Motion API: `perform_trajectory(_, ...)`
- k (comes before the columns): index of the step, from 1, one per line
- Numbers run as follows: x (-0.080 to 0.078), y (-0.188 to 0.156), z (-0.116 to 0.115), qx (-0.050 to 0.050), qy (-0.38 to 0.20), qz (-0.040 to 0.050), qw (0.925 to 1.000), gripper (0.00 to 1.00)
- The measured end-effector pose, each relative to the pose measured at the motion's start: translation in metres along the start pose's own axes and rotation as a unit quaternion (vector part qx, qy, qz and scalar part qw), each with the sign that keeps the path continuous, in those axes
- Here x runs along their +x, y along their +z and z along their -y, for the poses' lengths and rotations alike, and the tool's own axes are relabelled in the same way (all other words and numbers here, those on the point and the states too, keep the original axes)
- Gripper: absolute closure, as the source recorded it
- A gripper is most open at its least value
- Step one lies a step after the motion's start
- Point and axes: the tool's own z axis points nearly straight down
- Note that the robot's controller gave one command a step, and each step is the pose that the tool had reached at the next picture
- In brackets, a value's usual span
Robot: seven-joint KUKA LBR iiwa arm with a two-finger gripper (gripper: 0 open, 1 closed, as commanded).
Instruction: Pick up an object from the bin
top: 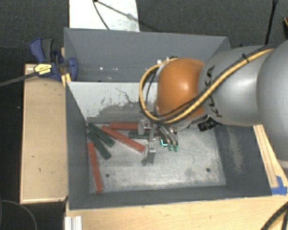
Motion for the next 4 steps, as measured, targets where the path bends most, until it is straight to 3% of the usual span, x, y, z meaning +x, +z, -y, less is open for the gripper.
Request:
perform_trajectory(1,-0.007,0.064,0.044,0.001,-0.067,0.0024,0.9977,0.00)
perform_trajectory(2,-0.028,0.062,-0.031,-0.002,-0.090,0.0060,0.9959,0.00)
perform_trajectory(3,-0.030,0.060,-0.025,0.000,-0.083,0.0081,0.9965,1.00)
perform_trajectory(4,-0.020,-0.082,0.024,0.000,-0.057,0.0079,0.9983,1.00)
